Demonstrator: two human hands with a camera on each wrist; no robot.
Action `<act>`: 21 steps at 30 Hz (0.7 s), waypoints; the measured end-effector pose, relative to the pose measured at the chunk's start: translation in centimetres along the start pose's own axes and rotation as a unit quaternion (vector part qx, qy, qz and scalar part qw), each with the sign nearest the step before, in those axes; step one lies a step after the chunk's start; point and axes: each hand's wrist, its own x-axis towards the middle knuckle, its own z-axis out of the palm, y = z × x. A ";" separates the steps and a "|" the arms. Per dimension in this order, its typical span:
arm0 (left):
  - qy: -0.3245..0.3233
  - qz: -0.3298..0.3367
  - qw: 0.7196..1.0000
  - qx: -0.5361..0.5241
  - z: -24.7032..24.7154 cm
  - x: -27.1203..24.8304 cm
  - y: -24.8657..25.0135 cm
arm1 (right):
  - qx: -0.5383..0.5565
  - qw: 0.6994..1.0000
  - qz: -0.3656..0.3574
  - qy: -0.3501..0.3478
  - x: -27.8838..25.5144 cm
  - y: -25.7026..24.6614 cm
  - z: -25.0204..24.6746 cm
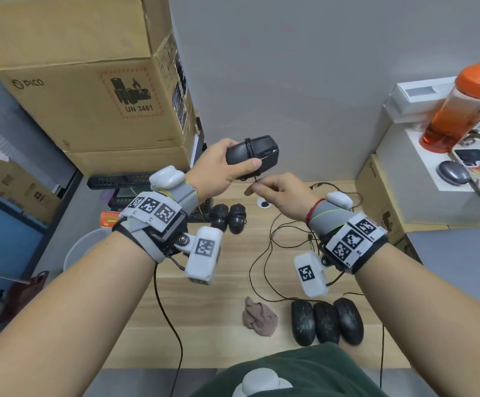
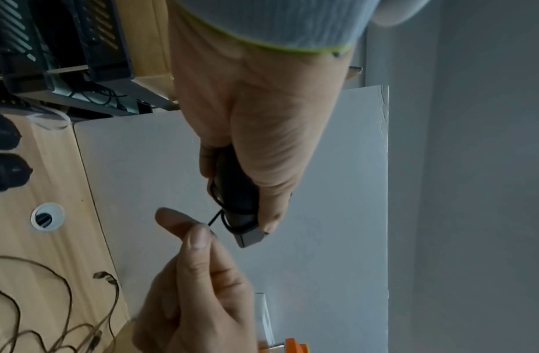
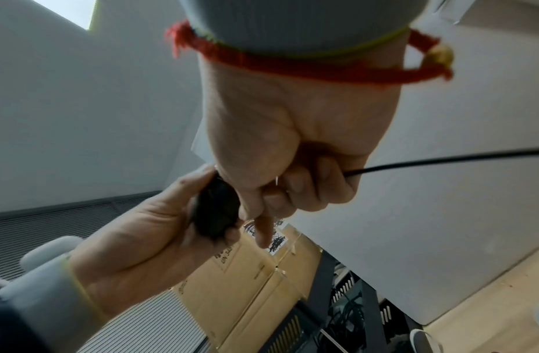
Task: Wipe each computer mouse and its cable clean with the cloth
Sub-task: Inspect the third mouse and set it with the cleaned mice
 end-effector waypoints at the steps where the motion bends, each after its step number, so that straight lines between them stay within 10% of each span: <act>1: 0.009 -0.003 1.000 0.022 -0.1 0.2 -0.4 | -0.021 1.000 -0.007 -0.006 0.1 -0.1 0.1; 8: -0.021 -0.016 0.976 0.218 -0.9 0.7 -2.2 | -0.040 0.998 -0.045 -0.014 0.0 -2.4 -2.5; 21: -0.188 0.003 0.960 0.207 -0.3 -0.4 -0.8 | -0.022 0.996 -0.069 0.059 1.2 -2.2 -5.2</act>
